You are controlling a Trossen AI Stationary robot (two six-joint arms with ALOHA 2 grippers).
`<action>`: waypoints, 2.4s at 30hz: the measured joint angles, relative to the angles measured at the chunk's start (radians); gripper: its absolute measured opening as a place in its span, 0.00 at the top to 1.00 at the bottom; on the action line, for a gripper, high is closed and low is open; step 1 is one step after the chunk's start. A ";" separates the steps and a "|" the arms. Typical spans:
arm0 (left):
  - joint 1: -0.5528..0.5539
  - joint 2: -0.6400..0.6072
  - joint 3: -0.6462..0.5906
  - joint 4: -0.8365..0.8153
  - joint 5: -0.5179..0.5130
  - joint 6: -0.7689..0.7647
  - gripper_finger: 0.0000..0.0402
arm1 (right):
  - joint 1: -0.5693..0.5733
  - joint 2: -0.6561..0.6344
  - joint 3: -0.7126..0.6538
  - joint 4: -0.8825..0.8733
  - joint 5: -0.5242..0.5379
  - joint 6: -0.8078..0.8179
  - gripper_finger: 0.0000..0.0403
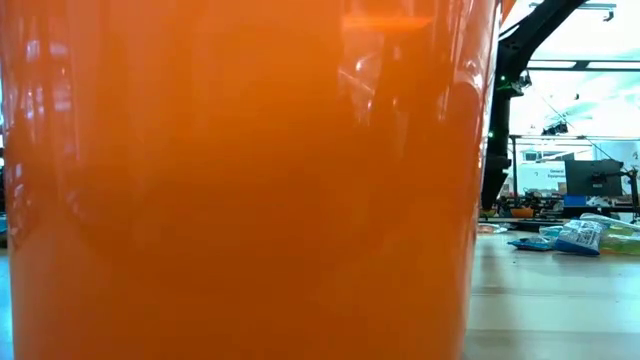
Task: Organize candy in baskets
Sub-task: Put the orange gummy into the white bucket
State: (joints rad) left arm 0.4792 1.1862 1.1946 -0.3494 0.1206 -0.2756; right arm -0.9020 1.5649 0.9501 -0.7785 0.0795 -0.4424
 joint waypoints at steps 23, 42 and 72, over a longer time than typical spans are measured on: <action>0.045 0.000 0.000 0.004 -0.001 -0.001 0.86 | -0.095 0.058 0.024 0.039 -0.041 -0.083 0.65; 0.045 0.000 0.000 0.003 0.019 0.008 0.86 | -0.093 0.057 0.044 -0.070 -0.176 -0.055 0.65; 0.044 0.000 0.000 -0.036 0.019 0.017 0.86 | -0.103 0.157 0.045 0.023 -0.123 -0.124 0.65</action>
State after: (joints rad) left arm 0.5236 1.1858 1.1946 -0.3859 0.1394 -0.2584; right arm -1.0054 1.7218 0.9951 -0.7553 -0.0430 -0.5664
